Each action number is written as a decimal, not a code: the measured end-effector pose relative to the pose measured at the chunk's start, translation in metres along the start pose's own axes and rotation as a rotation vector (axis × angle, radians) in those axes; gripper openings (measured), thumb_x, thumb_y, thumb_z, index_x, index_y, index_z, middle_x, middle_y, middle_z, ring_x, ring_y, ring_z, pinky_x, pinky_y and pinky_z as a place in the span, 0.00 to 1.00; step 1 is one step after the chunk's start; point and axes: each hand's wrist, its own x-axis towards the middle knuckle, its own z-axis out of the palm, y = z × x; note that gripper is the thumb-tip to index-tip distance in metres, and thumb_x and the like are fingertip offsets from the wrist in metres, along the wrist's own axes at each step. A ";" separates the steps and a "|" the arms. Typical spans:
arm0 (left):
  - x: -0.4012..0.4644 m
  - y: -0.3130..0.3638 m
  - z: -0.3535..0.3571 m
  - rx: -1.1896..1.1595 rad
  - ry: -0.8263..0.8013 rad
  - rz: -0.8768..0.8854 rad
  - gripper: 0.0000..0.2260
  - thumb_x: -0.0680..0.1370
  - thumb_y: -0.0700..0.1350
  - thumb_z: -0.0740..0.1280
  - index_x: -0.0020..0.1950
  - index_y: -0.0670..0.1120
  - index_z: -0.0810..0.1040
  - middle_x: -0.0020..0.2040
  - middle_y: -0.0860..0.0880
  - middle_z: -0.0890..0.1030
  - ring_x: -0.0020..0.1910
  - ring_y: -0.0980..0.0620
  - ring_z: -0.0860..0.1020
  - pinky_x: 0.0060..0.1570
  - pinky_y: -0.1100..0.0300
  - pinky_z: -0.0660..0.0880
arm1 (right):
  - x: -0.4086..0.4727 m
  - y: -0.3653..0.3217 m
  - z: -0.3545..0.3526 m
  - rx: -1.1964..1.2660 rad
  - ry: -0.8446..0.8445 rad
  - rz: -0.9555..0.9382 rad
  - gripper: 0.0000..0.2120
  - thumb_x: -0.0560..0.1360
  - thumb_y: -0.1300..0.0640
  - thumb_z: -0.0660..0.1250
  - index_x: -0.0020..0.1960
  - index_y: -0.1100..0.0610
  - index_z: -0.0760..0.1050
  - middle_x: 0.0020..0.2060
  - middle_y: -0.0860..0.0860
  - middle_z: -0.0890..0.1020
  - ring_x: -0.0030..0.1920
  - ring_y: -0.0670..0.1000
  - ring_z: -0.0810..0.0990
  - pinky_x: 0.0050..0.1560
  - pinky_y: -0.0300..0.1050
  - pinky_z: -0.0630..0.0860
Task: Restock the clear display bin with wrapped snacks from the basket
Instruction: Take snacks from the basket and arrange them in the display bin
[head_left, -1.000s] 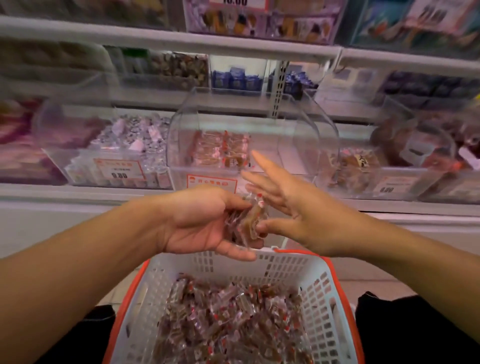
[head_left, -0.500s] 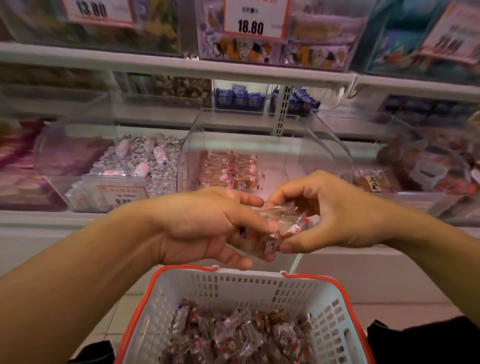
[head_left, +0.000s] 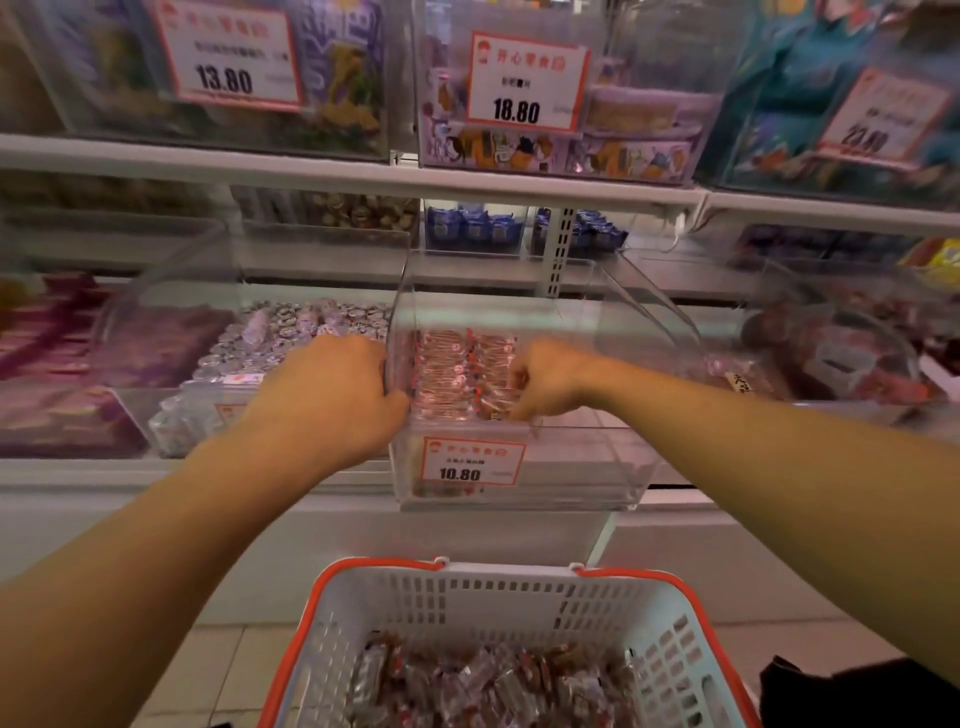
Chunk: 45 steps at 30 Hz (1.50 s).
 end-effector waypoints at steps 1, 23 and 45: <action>0.001 -0.002 0.001 -0.006 -0.001 0.005 0.12 0.75 0.50 0.65 0.34 0.49 0.69 0.36 0.48 0.77 0.39 0.44 0.77 0.42 0.52 0.75 | 0.004 -0.001 0.002 -0.013 0.025 -0.004 0.10 0.69 0.59 0.76 0.40 0.53 0.75 0.38 0.48 0.77 0.39 0.46 0.75 0.32 0.37 0.66; 0.004 -0.015 0.016 -0.092 0.058 0.050 0.14 0.78 0.51 0.62 0.34 0.51 0.66 0.32 0.53 0.72 0.31 0.55 0.70 0.29 0.57 0.61 | 0.023 -0.016 0.011 0.153 0.006 0.251 0.27 0.72 0.65 0.74 0.68 0.62 0.68 0.61 0.58 0.77 0.58 0.58 0.77 0.58 0.49 0.76; -0.014 0.010 0.004 -0.096 0.360 0.083 0.14 0.75 0.56 0.66 0.47 0.48 0.66 0.33 0.52 0.71 0.32 0.48 0.72 0.35 0.53 0.72 | -0.007 -0.020 -0.031 0.089 0.127 0.263 0.11 0.71 0.64 0.76 0.46 0.64 0.74 0.42 0.58 0.82 0.37 0.53 0.84 0.35 0.44 0.83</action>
